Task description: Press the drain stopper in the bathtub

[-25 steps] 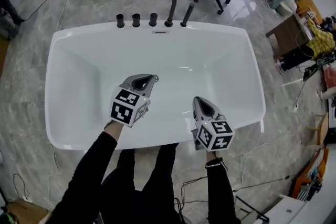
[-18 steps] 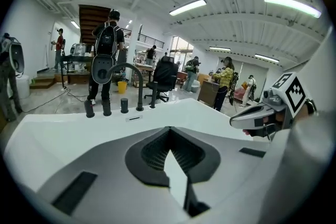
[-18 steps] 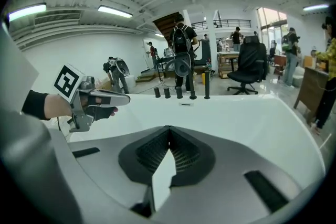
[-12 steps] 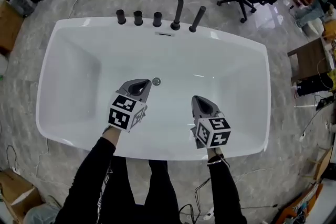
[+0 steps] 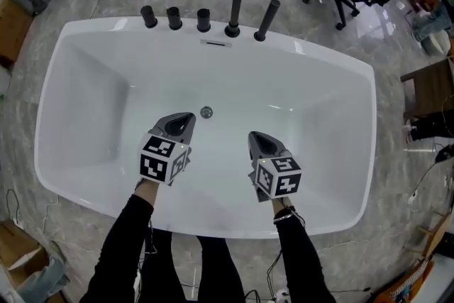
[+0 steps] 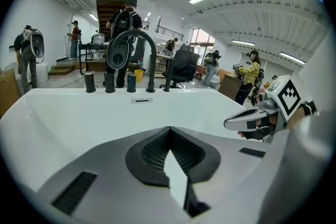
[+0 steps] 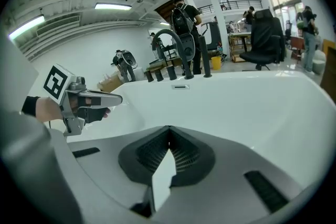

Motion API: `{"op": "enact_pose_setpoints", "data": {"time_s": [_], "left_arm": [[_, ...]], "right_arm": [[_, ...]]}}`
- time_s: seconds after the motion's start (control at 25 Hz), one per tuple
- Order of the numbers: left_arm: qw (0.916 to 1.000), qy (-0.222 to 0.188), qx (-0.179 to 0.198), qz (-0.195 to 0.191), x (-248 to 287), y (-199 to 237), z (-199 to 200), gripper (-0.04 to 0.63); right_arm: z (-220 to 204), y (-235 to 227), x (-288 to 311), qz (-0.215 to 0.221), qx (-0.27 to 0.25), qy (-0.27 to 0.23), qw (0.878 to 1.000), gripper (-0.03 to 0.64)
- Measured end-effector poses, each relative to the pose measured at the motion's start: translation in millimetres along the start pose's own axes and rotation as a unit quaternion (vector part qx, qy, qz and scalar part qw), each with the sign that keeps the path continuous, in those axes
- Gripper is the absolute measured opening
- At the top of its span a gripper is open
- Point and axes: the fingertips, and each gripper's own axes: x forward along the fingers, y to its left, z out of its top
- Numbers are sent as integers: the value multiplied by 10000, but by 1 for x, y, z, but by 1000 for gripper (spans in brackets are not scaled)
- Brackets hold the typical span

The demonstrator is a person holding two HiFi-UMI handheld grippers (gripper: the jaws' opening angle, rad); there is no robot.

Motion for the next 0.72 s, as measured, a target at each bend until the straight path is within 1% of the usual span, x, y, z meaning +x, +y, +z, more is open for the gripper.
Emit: {"op": "enact_pose_setpoints", "data": {"time_s": [0.2, 0.4, 0.56, 0.72], "left_arm": [[9998, 161, -65, 75, 36, 11, -30, 2], [9991, 424, 45, -37, 79, 19, -64, 2], [9981, 600, 110, -109, 112, 29, -91, 2], [9972, 737, 61, -91, 138, 44, -118, 2]], "right_arm": [[-28, -29, 33, 82, 128, 182, 9997, 2], [-55, -61, 67, -4, 93, 382, 9992, 2], [-77, -71, 99, 56, 6, 538, 9985, 2], [-99, -73, 133, 125, 62, 644, 9978, 1]]}}
